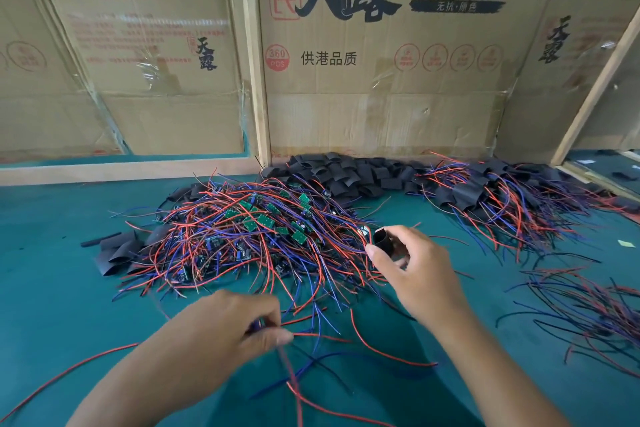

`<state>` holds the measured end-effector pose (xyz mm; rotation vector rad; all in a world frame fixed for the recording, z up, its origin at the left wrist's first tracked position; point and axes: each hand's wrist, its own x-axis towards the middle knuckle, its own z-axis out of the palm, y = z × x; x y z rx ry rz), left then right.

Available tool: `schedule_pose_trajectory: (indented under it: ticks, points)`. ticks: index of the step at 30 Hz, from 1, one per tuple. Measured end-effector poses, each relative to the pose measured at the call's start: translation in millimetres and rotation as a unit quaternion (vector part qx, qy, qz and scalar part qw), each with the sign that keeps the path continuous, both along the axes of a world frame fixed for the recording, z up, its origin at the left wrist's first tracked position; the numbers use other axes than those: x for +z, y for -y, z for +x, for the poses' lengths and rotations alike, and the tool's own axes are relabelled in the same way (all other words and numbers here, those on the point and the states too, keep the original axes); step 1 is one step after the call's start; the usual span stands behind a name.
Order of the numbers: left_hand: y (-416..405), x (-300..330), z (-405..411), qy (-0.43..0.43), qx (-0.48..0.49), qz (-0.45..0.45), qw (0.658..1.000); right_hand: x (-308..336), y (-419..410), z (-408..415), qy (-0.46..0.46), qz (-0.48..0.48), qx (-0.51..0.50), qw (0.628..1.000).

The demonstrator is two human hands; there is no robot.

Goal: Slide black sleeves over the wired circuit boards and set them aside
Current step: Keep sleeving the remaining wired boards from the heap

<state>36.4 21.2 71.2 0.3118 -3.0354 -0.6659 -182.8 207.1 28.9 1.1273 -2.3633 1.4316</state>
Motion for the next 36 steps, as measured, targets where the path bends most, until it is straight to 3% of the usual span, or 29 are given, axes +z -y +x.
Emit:
schedule_pose_trajectory:
  ticks: [2,4,8,13,19,25,36]
  points:
    - [-0.2,0.0,0.1,-0.016,-0.009,0.041,0.999,-1.1,-0.2,-1.7,-0.004,0.010,-0.003,1.000]
    - [0.2,1.2,-1.8,-0.126,0.052,0.081,0.987,-2.4,-0.6,-3.3,0.004,0.020,-0.007,1.000]
    - [-5.3,3.6,-5.6,-0.362,0.213,0.106,0.901,-1.7,-1.0,-0.3,0.027,0.025,0.023,0.999]
    - [-12.0,8.2,-3.3,-0.459,0.281,0.084,0.839,1.1,8.5,20.6,0.049,0.066,0.129,0.988]
    - [-13.8,12.0,-2.8,-0.485,0.301,0.108,0.814,-7.6,22.7,55.0,0.130,0.064,0.218,0.965]
    - [-14.6,13.5,-3.7,-0.489,0.293,0.119,0.813,-7.8,25.5,62.0,0.329,-0.020,0.350,0.877]
    - [-10.9,8.0,-4.6,-0.465,0.263,0.116,0.838,-0.3,22.3,64.2,0.379,-0.045,0.356,0.853]
